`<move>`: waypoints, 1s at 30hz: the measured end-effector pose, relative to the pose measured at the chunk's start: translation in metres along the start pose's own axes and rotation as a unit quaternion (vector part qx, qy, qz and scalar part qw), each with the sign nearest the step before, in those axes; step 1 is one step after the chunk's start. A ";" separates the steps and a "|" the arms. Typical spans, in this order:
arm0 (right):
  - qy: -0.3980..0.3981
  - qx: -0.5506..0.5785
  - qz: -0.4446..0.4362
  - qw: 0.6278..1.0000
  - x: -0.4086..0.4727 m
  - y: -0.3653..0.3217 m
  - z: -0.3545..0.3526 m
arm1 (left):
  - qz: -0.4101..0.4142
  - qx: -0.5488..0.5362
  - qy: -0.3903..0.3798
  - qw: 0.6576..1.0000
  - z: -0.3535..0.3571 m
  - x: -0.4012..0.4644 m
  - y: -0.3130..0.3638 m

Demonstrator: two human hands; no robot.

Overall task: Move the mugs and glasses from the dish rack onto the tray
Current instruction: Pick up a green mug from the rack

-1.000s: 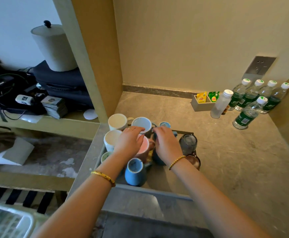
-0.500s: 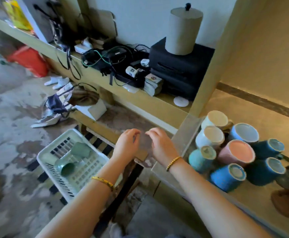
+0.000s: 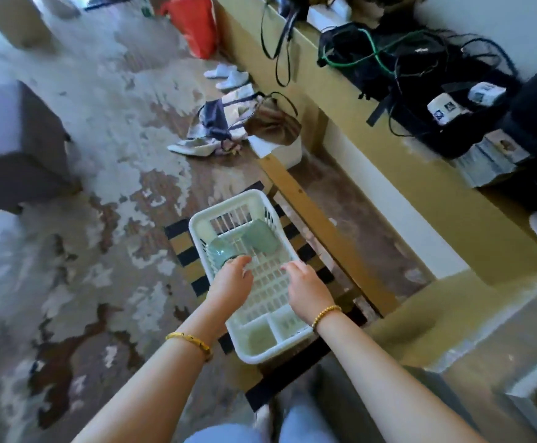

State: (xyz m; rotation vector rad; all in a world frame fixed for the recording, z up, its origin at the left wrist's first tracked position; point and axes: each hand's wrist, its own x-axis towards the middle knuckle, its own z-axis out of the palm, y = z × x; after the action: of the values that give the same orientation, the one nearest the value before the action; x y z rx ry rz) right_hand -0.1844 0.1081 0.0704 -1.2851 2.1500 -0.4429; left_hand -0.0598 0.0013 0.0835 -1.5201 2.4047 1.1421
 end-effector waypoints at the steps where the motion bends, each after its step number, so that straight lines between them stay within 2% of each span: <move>1: -0.017 -0.005 0.005 1.000 0.010 -0.001 0.005 | -0.012 0.006 -0.007 1.000 0.000 0.006 -0.009; 10: -0.155 -0.060 0.011 0.986 0.111 0.014 0.049 | -0.109 0.054 -0.068 0.990 0.022 0.076 -0.059; 17: -0.212 -0.119 -0.028 0.970 0.185 0.034 0.082 | -0.149 0.120 -0.085 0.978 0.052 0.138 -0.089; 22: -0.282 -0.060 0.006 0.958 0.211 0.036 0.123 | -0.150 0.257 -0.094 0.950 0.074 0.171 -0.104; 30: -0.242 0.114 0.110 0.957 0.221 0.037 0.155 | -0.147 0.325 -0.176 0.918 0.074 0.201 -0.104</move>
State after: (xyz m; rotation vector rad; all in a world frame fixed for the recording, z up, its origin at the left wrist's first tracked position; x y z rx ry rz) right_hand -0.1904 -0.0663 -0.1392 -0.8997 1.7420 -0.2425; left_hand -0.1005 -0.1274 -0.1123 -1.2516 1.9342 0.4292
